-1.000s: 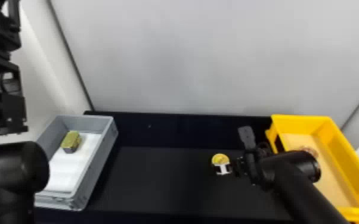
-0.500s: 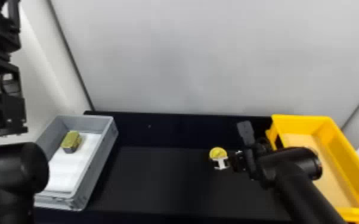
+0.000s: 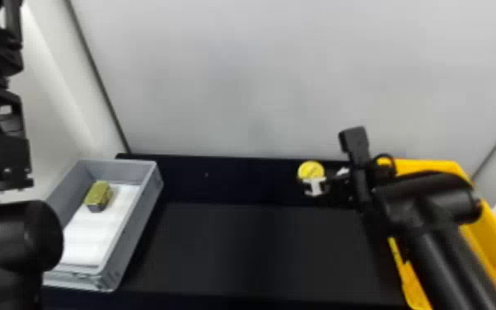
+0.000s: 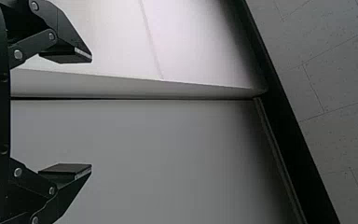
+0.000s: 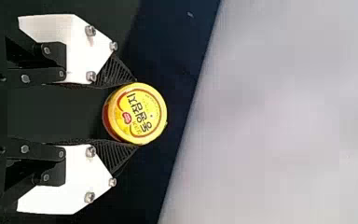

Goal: Pick up the round yellow can and place it in the yellow rectangular box

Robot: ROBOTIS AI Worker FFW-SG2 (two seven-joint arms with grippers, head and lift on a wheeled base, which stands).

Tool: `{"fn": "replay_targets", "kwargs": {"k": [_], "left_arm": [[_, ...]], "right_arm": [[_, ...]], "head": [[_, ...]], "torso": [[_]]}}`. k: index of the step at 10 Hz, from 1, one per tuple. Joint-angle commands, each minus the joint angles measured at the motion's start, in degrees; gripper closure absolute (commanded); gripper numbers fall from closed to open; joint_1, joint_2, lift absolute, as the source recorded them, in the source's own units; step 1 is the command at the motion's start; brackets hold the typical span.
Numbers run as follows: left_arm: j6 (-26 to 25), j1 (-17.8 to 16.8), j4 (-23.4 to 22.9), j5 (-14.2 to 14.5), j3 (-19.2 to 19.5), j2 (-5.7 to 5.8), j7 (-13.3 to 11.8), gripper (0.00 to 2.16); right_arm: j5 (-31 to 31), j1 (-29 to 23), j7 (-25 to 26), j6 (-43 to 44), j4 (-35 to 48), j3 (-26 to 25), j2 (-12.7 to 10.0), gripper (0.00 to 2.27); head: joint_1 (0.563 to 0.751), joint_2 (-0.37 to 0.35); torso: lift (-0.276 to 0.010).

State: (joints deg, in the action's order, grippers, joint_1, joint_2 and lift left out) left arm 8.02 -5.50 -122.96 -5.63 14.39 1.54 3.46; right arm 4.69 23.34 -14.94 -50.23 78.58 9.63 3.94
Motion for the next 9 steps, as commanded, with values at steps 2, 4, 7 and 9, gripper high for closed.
{"fn": "replay_targets", "kwargs": {"k": [2, 4, 7, 9], "left_arm": [[-1.1, 0.1, -0.4, 0.0, 0.0, 0.13, -0.1, 0.41], [-1.3, 0.1, -0.5, 0.0, 0.2, 0.30, -0.1, 0.41], [-2.0, 0.2, -1.2, -0.1, 0.7, 0.65, -0.2, 0.41], [-2.2, 0.4, -1.7, -0.1, 1.1, 0.92, -0.3, 0.41]], "right_arm": [[0.1, 0.7, 3.9, -7.2, 12.7, -4.3, 5.0, 0.76], [0.1, 0.7, 6.8, -10.8, 16.6, -5.4, 7.0, 0.76], [0.2, 0.0, 8.5, -12.6, 18.4, -8.9, 8.6, 0.76], [0.2, -0.9, 9.0, -14.0, 19.8, -11.9, 11.3, 0.76]], "head": [[0.694, 0.054], [0.694, 0.054], [0.694, 0.054], [0.694, 0.054]], "torso": [[0.000], [0.000], [0.000], [0.000]]}}
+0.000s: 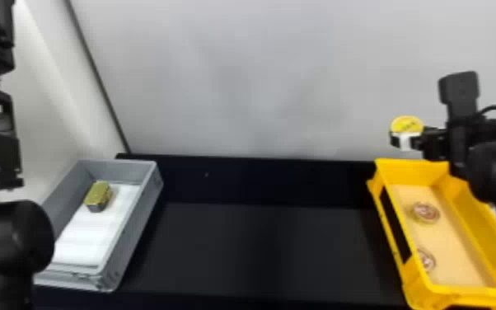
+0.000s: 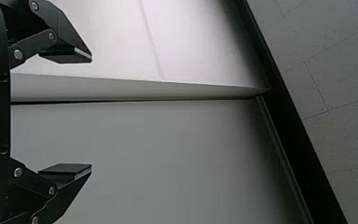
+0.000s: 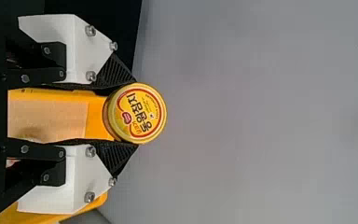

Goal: Pick up the round yellow can and place it in the yellow rectangular box

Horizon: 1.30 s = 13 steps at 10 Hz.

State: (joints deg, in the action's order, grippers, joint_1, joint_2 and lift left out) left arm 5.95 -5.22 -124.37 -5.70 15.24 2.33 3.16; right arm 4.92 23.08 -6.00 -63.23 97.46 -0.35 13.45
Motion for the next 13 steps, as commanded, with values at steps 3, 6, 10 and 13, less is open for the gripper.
{"fn": "replay_targets", "kwargs": {"k": [3, 6, 10, 13], "left_arm": [[-0.7, 0.4, -0.7, -0.2, 0.5, 0.22, -0.3, 0.41], [-1.1, 0.3, -1.1, -0.4, 0.7, 0.39, -0.4, 0.41], [-1.4, 0.2, -1.6, -0.5, 0.7, 0.57, -0.6, 0.41], [-1.6, 0.2, -1.7, -0.5, 0.7, 0.66, -0.6, 0.41]], "right_arm": [[0.0, -2.3, 0.5, -2.5, 2.5, -7.6, 4.2, 0.76], [-0.1, -4.6, 0.3, -3.3, 3.0, -12.1, 3.8, 0.76], [-5.9, -7.1, 4.1, -2.9, -0.2, -15.2, 3.2, 0.76], [-12.2, -9.6, 7.5, -2.0, -2.4, -17.4, 3.8, 0.76]], "head": [[0.694, 0.054], [0.694, 0.054], [0.694, 0.054], [0.694, 0.054]], "torso": [[0.000], [0.000], [0.000], [0.000]]}}
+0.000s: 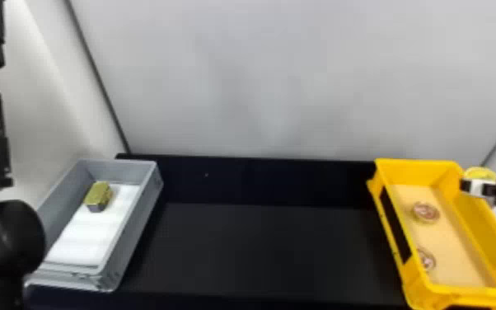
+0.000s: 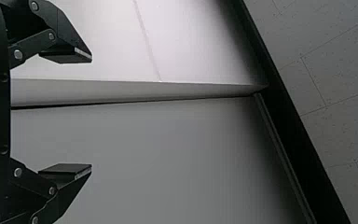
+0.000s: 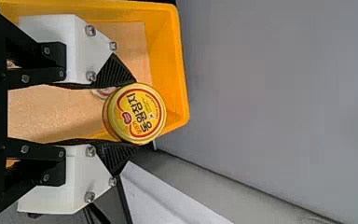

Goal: Pick up the round yellow can and place it in the yellow rectangular box

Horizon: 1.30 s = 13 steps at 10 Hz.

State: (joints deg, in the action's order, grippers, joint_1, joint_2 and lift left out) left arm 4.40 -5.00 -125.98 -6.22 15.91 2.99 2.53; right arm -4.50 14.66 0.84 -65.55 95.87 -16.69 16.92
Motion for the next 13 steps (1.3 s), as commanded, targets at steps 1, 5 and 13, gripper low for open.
{"fn": "replay_targets", "kwargs": {"k": [1, 5, 13], "left_arm": [[-0.1, 0.0, -0.1, -0.1, 0.0, 0.00, -0.1, 0.41], [-0.2, 0.1, -0.5, -0.2, 0.1, 0.18, -0.2, 0.41], [-0.2, 0.3, -0.5, -0.2, 0.2, 0.18, -0.2, 0.41]], "right_arm": [[-5.5, -2.1, 2.9, 0.6, -1.3, -1.3, 0.4, 0.76], [-13.0, -4.1, 6.7, 1.3, -4.9, -1.8, 0.7, 0.76], [-22.1, -6.8, 10.4, 6.6, -13.0, 0.0, 2.6, 0.76]], "head": [[0.694, 0.054], [0.694, 0.054], [0.694, 0.054]], "torso": [[0.000], [0.000], [0.000]]}}
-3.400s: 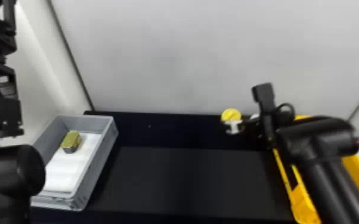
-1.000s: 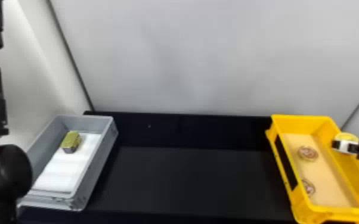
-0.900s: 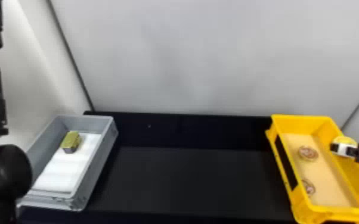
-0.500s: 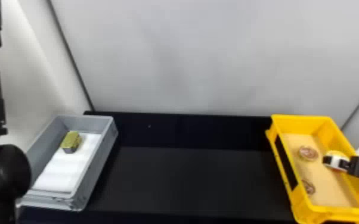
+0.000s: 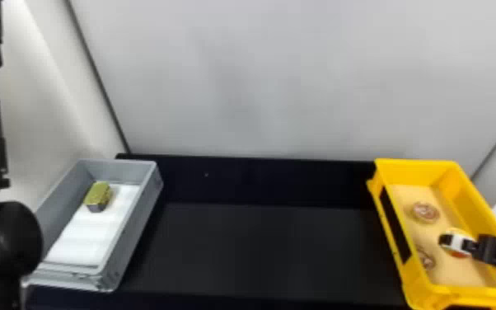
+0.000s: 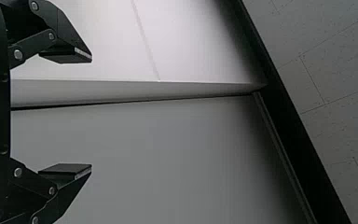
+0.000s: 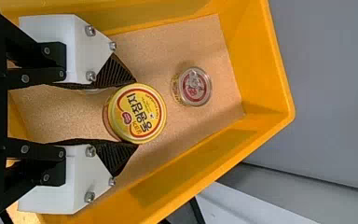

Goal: Pick up the round yellow can and place it in the yellow rectangular box

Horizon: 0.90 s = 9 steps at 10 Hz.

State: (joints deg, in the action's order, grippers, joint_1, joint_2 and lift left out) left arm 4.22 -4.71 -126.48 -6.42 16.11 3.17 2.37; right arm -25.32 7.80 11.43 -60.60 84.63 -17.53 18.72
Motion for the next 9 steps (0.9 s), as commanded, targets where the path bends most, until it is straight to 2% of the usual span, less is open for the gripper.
{"fn": "replay_targets", "kwargs": {"k": [1, 9], "left_arm": [[0.0, 0.1, 0.0, -0.1, -0.1, 0.00, -0.1, 0.41], [-0.3, 0.0, 0.0, -0.2, -0.4, 0.09, -0.3, 0.41]], "right_arm": [[-1.6, 0.5, -0.7, 3.3, -3.2, 1.7, 1.4, 0.76], [-1.7, 4.4, -2.4, 8.4, -12.5, 4.1, 4.6, 0.76]], "head": [[0.694, 0.054], [0.694, 0.054]], "torso": [[0.000], [0.000]]}}
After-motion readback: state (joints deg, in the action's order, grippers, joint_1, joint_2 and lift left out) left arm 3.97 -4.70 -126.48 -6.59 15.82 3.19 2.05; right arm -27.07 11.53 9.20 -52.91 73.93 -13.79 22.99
